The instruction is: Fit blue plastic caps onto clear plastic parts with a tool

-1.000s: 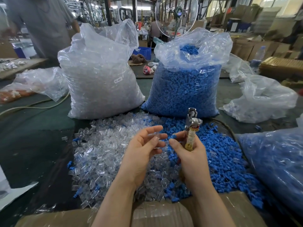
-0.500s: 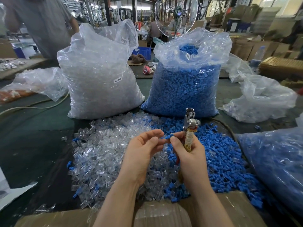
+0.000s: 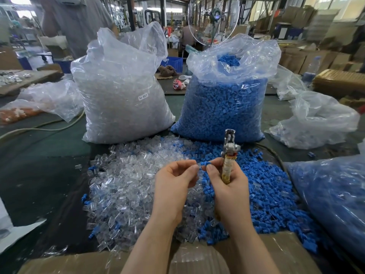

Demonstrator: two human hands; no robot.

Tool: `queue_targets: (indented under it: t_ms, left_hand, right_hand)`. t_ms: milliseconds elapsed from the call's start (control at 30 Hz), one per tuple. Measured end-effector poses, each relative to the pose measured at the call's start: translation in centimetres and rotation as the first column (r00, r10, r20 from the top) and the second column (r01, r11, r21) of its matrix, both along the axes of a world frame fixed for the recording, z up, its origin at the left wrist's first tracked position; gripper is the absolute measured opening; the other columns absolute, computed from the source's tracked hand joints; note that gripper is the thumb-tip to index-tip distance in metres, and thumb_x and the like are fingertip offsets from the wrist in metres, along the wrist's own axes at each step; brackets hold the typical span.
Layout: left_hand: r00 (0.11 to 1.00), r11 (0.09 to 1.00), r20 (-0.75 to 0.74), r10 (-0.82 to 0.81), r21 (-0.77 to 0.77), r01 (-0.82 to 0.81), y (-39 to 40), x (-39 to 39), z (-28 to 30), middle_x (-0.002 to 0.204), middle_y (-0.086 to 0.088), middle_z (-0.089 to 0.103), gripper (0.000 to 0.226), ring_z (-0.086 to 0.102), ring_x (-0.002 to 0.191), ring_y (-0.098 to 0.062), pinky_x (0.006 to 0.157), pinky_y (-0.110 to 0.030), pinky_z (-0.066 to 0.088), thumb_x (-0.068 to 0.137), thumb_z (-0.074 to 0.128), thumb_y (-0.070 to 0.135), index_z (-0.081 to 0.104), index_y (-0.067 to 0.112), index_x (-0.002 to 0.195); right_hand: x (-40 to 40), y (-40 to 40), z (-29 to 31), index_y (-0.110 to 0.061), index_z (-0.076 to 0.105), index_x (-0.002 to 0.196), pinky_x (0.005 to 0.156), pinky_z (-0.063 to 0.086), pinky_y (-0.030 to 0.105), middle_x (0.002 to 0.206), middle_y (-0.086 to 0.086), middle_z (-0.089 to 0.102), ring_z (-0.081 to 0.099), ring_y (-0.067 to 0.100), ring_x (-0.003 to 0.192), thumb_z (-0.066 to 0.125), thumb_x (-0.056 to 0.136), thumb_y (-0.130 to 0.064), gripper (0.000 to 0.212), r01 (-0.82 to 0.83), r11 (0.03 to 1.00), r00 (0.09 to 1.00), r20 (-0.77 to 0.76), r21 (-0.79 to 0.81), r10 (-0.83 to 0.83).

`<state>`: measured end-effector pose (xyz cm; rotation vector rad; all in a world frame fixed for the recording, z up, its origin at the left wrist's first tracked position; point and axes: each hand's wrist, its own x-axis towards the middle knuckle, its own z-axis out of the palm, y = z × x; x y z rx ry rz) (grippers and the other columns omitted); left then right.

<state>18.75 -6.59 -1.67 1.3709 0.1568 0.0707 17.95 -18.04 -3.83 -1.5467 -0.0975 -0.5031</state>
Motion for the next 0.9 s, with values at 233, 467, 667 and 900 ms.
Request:
queue_targets:
  t_ms: [233,467,667,900]
  left_hand:
    - [1.0,0.996,-0.006,0.002,-0.093,-0.003,-0.21,-0.3,0.56,0.08,-0.005,0.076,0.01,0.074,0.073,-0.013,0.062,-0.016,0.054,0.084,0.074,0.002,0.073,0.007,0.092]
    - [0.999,0.999,0.043,0.003,-0.039,-0.001,-0.39,-0.53,0.81,0.079,-0.006,0.077,0.012,0.075,0.076,-0.016,0.064,-0.018,0.056,0.079,0.078,0.001,0.076,0.01,0.087]
    - [0.993,0.995,0.109,0.04,0.089,-0.05,-0.56,-0.71,0.65,0.078,0.001,0.077,0.013,0.075,0.078,-0.014,0.069,-0.023,0.059,0.077,0.081,0.007,0.077,0.018,0.082]
    - [0.988,0.981,0.154,0.023,0.186,-0.051,-0.39,-0.7,0.59,0.079,0.006,0.076,0.015,0.074,0.077,-0.009,0.073,-0.028,0.061,0.077,0.082,0.01,0.077,0.023,0.082]
  right_hand:
    - [-0.02,0.33,-0.13,-0.03,0.061,0.083,0.055,0.044,0.016,0.067,-0.009,0.061,0.051,0.001,0.057,0.066,0.093,-0.012,0.021,0.043,0.998,0.999,0.012,-0.044,-0.043]
    - [-0.06,0.49,-0.2,-0.026,0.06,0.083,0.055,0.042,0.016,0.065,-0.011,0.059,0.048,0.0,0.055,0.066,0.093,-0.013,0.017,0.082,0.996,0.996,0.027,-0.046,-0.081]
    - [-0.14,0.54,-0.12,-0.021,0.06,0.085,0.053,0.04,0.013,0.065,-0.015,0.058,0.05,0.0,0.054,0.066,0.093,-0.011,0.014,0.109,0.992,0.994,0.037,-0.057,-0.107]
    - [-0.31,0.51,0.08,-0.02,0.061,0.085,0.053,0.04,0.012,0.065,-0.018,0.059,0.052,-0.001,0.056,0.066,0.092,-0.01,0.013,0.116,0.99,0.993,0.03,-0.074,-0.115]
